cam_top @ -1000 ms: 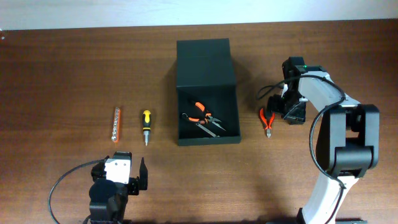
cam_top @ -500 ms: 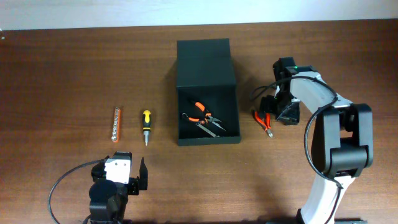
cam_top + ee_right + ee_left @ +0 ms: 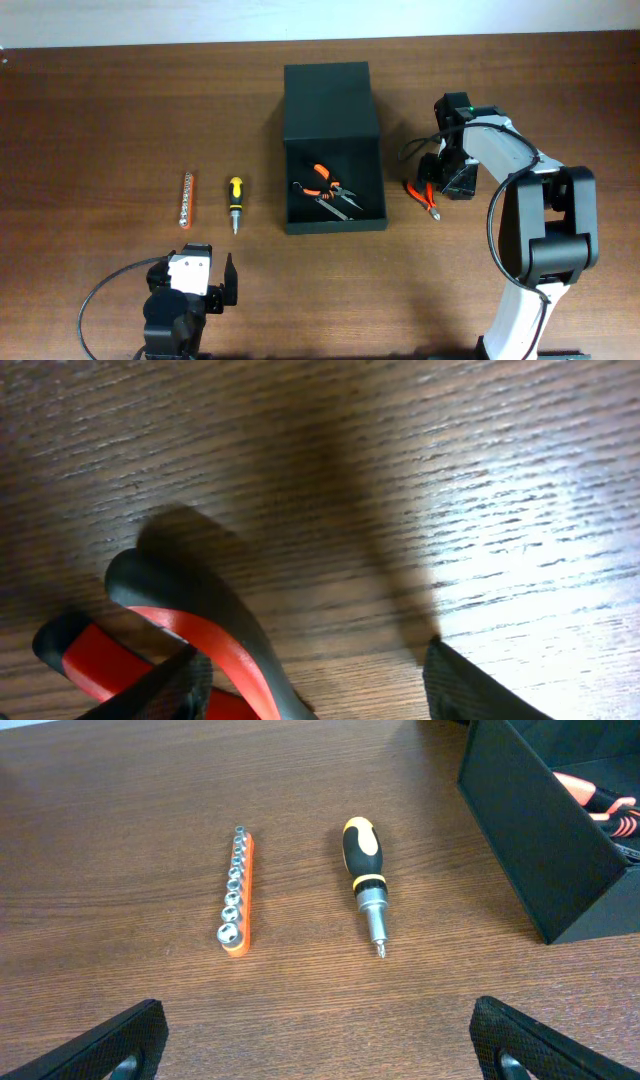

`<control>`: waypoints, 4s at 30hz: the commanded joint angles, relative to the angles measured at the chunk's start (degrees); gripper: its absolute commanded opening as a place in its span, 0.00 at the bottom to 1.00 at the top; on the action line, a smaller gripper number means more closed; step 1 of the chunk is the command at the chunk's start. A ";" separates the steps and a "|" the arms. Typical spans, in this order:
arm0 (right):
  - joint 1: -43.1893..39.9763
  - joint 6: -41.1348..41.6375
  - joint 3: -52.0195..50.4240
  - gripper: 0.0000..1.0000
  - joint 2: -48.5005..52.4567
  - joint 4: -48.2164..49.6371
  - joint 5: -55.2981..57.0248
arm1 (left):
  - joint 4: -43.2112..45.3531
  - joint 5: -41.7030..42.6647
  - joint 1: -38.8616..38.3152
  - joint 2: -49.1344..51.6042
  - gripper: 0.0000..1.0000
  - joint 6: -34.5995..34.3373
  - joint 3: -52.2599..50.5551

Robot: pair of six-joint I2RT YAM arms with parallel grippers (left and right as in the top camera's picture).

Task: Pack container

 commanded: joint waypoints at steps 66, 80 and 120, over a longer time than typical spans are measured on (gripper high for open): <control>0.22 1.38 -0.13 0.04 -0.24 -0.24 1.64 | 0.15 -0.63 -0.17 -0.02 0.99 -0.48 1.05; 0.20 1.18 11.26 0.04 -0.24 -7.19 4.42 | 0.15 -0.66 -0.17 -0.02 0.99 -0.48 1.05; 23.61 -23.12 49.18 0.04 -0.22 -29.31 4.22 | 0.15 -0.66 -0.17 -0.02 0.99 -0.48 1.05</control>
